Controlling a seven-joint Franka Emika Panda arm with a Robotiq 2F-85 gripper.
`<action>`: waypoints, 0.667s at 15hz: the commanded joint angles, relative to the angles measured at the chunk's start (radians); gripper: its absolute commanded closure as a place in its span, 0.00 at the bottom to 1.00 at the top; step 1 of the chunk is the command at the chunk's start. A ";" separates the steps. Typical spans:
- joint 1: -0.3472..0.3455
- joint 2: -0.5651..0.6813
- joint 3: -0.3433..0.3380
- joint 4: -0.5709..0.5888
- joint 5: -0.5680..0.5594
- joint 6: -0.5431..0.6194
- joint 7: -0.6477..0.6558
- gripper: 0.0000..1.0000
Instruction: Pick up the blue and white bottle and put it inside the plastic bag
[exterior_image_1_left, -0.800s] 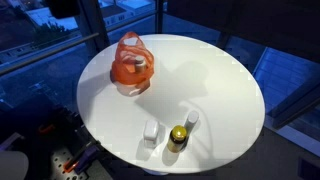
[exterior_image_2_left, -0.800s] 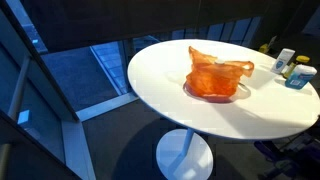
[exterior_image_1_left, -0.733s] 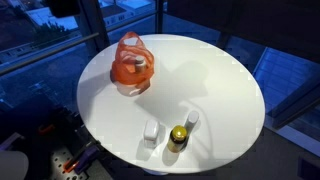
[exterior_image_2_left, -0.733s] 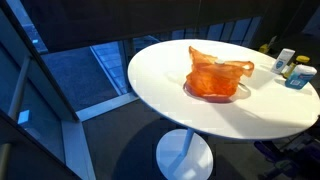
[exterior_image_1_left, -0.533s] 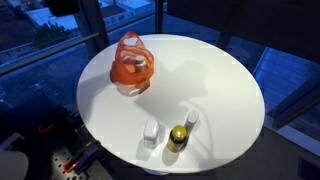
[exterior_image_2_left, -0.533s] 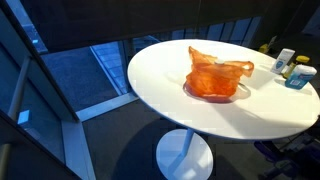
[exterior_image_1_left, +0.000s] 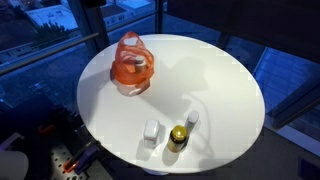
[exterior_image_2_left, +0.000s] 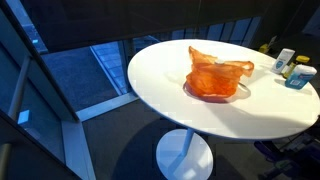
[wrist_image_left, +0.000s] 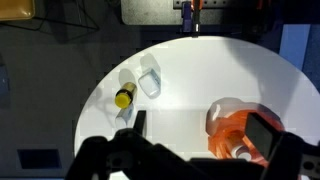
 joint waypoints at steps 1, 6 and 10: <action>0.006 0.069 0.040 0.011 0.004 0.083 0.078 0.00; -0.003 0.214 0.075 0.031 -0.003 0.175 0.164 0.00; -0.008 0.343 0.071 0.039 0.003 0.231 0.193 0.00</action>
